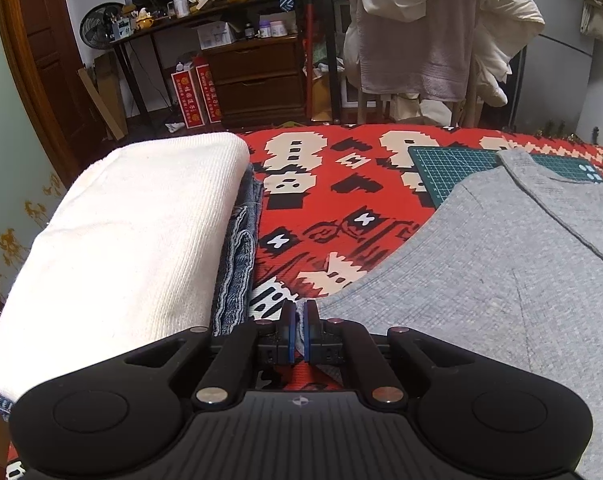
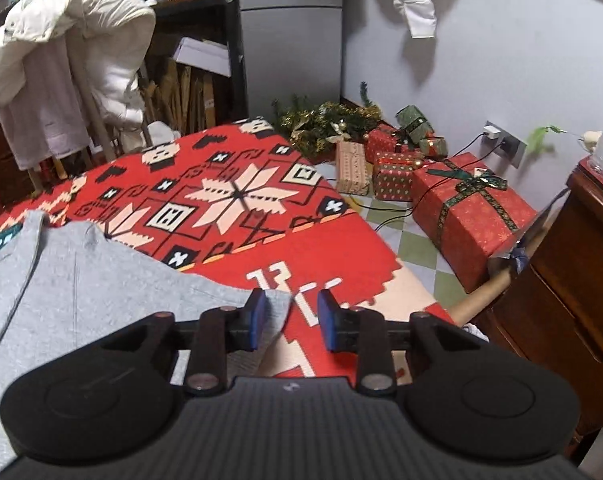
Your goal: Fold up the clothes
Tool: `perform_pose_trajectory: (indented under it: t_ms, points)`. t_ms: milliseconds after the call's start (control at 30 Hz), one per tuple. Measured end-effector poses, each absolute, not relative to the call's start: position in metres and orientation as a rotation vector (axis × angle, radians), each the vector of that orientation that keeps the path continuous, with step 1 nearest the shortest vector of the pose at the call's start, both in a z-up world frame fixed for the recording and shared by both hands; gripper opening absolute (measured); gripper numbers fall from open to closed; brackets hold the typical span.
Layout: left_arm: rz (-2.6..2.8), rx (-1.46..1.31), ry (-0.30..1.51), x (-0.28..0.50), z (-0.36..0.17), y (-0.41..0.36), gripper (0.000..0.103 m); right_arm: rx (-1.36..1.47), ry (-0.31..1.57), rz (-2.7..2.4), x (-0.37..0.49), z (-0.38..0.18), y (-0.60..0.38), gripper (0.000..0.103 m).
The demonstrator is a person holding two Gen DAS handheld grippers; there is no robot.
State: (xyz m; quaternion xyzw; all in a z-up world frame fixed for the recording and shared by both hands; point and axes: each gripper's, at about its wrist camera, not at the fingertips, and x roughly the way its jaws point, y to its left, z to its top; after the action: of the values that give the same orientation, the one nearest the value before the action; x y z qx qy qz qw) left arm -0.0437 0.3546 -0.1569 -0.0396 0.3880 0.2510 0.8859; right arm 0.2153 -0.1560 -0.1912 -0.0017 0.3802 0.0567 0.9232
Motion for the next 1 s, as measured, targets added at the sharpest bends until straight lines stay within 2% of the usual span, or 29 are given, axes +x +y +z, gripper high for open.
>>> perform_pose_trajectory:
  t_ms: [67, 133, 167, 200, 633, 700, 867, 1000]
  points:
    - [0.519, -0.087, 0.807, -0.044, -0.157, 0.355, 0.004, -0.028, 0.778, 0.122, 0.216, -0.194, -0.150, 0.029]
    - [0.519, -0.080, 0.808, -0.044, -0.158, 0.353, 0.004, -0.053, 0.776, 0.139, 0.215, -0.195, -0.144, 0.009]
    - [0.519, -0.076, 0.808, -0.044, -0.158, 0.353, 0.004, -0.054, 0.778, 0.158, 0.215, -0.195, -0.141, 0.003]
    - [0.520, -0.073, 0.808, -0.043, -0.158, 0.352, 0.004, -0.069, 0.776, 0.158, 0.214, -0.194, -0.137, 0.003]
    - [0.549, -0.018, 0.822, -0.041, -0.159, 0.350, 0.007, -0.221, 0.732, 0.059, 0.210, -0.197, -0.138, 0.004]
    - [0.550, -0.024, 0.823, -0.041, -0.158, 0.350, 0.013, -0.211, 0.736, 0.060, 0.210, -0.195, -0.139, 0.009]
    - [0.546, -0.031, 0.816, -0.044, -0.151, 0.345, 0.020, -0.182, 0.716, 0.066, 0.203, -0.181, -0.145, 0.019]
    - [0.548, -0.025, 0.784, -0.051, -0.138, 0.336, 0.040, -0.159, 0.679, 0.080, 0.190, -0.163, -0.149, 0.022]
